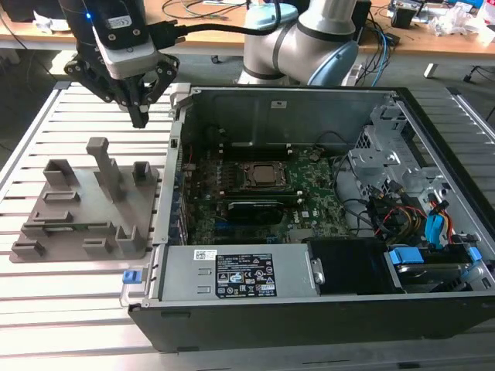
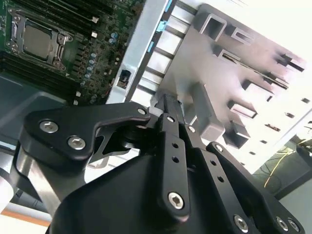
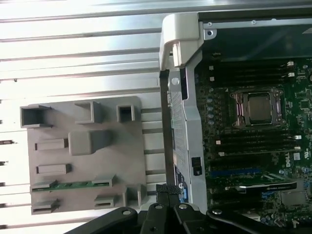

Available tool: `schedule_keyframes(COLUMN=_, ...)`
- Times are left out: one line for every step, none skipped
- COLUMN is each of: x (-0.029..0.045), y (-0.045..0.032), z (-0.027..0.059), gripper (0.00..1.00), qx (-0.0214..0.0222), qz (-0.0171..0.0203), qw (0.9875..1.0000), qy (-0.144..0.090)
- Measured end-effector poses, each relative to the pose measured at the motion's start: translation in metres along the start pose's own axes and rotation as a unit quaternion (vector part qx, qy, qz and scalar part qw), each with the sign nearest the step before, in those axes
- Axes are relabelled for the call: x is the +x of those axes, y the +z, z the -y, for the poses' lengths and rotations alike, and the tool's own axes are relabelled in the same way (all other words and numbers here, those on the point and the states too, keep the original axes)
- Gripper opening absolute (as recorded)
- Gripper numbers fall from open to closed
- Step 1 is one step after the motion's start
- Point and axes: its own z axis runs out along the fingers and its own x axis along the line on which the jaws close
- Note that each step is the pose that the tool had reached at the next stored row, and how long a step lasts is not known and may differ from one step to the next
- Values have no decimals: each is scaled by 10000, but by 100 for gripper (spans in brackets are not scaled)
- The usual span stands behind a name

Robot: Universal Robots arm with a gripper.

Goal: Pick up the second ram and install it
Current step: 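Reach for the second ram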

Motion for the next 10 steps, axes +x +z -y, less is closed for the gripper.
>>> schedule_keyframes(x=41, y=-1, z=3, gripper=11, qx=0, qz=0, qw=10000, qy=0)
schedule_keyframes(x=78, y=-1, z=6, gripper=11, qx=0, qz=0, qw=10000, qy=1)
schedule_keyframes(x=109, y=-2, z=8, gripper=11, qx=0, qz=0, qw=10000, qy=0)
schedule_keyframes(x=122, y=-3, z=9, gripper=11, qx=1, qz=0, qw=10000, qy=0)
schedule_keyframes(x=137, y=-3, z=10, gripper=11, qx=0, qz=0, qw=10000, qy=0)
schedule_keyframes(x=155, y=-3, z=12, gripper=11, qx=0, qz=0, qw=10000, qy=0)
schedule_keyframes(x=170, y=-3, z=13, gripper=11, qx=0, qz=0, qw=10000, qy=0)
schedule_keyframes(x=207, y=-4, z=16, gripper=11, qx=0, qz=0, qw=10000, qy=0)
schedule_keyframes(x=249, y=-4, z=19, gripper=11, qx=0, qz=0, qw=10000, qy=0)
schedule_keyframes(x=275, y=-5, z=21, gripper=11, qx=0, qz=0, qw=10000, qy=0)
